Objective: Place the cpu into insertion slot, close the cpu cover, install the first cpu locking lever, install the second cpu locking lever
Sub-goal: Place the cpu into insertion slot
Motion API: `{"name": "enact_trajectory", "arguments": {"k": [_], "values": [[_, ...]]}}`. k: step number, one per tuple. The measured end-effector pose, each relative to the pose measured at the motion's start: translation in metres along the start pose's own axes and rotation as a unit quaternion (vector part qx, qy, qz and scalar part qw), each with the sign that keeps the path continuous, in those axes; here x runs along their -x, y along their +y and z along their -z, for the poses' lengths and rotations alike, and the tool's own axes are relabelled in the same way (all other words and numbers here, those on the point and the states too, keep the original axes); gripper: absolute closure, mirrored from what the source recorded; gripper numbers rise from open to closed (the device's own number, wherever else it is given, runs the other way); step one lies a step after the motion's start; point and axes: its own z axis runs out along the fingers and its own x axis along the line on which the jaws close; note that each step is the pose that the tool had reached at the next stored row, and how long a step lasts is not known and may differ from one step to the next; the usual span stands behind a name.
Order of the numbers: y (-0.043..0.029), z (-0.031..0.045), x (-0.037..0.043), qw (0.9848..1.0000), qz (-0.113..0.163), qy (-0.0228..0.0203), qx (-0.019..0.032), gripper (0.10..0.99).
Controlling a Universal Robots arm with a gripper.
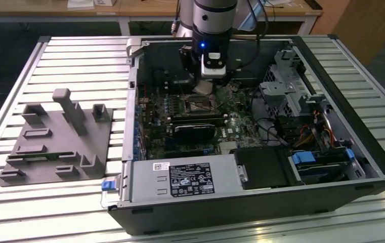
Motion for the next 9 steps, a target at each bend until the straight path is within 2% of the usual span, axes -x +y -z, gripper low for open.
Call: {"name": "enact_trajectory", "arguments": {"k": [3, 6, 7, 9], "values": [[0.0000, -0.0003, 0.0000, 0.9997, -0.026, -0.0020, 0.0005, 0.549], [0.0000, -0.0006, 0.0000, 0.9987, -0.051, -0.0039, 0.0009, 0.549], [-0.0001, -0.0010, 0.0000, 0.9965, -0.083, -0.0067, 0.0013, 0.549], [-0.0001, -0.0011, 0.0000, 0.9952, -0.097, -0.0079, 0.0012, 0.549]]}}
